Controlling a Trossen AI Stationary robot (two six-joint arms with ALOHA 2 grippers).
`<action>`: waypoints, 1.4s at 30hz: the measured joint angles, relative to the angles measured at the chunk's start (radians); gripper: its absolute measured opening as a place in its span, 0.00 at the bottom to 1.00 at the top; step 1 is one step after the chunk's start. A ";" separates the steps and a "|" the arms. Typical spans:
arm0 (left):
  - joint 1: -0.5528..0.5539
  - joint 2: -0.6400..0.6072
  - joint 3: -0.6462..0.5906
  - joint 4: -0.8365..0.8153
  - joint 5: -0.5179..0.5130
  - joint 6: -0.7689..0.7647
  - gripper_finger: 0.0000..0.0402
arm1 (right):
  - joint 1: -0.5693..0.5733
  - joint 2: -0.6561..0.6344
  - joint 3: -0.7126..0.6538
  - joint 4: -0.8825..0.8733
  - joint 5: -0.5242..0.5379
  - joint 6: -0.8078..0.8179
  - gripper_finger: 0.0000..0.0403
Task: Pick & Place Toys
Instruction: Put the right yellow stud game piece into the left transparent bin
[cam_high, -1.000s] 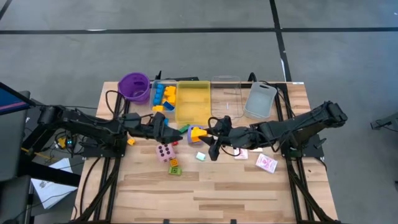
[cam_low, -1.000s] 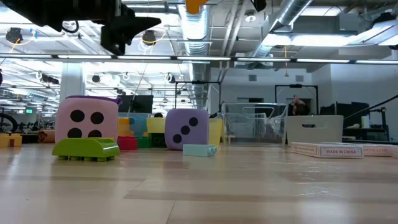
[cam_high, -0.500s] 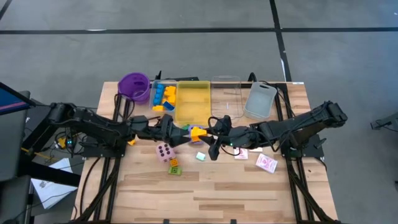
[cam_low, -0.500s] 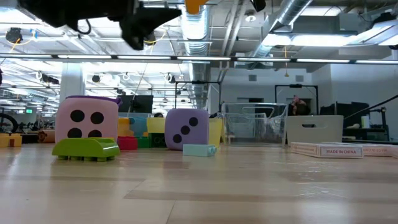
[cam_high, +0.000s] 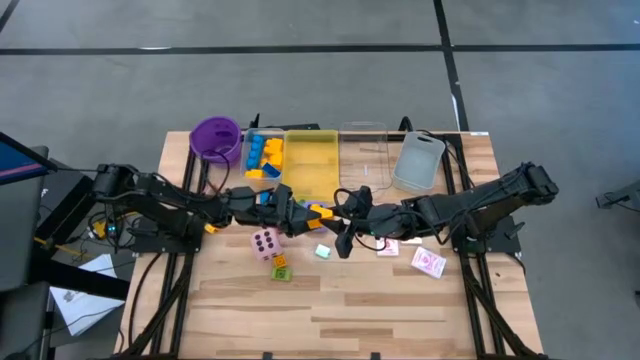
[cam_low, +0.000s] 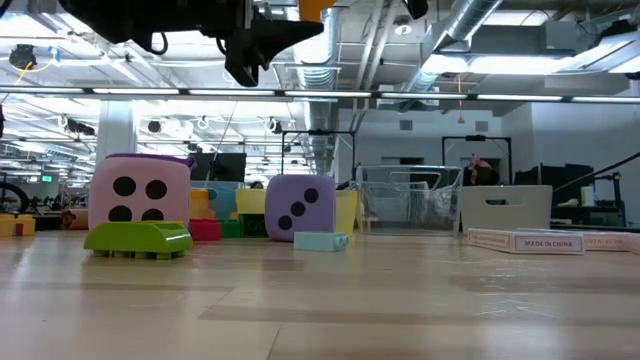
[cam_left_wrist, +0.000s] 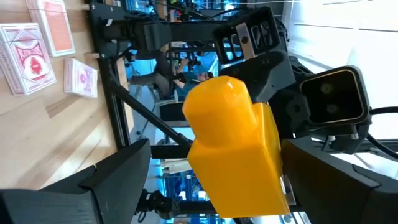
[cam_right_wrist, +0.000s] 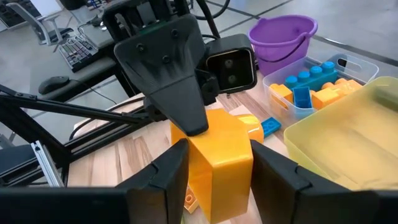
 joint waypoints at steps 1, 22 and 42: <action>0.000 0.000 0.000 0.000 0.000 0.001 0.87 | 0.000 0.000 0.000 0.000 0.000 0.000 0.36; 0.001 -0.006 0.001 0.026 -0.041 -0.007 0.30 | 0.000 0.002 -0.002 -0.004 0.000 -0.010 0.36; 0.138 -0.003 -0.002 -0.067 0.225 0.312 0.30 | 0.039 -0.001 0.002 0.013 -0.031 0.004 0.48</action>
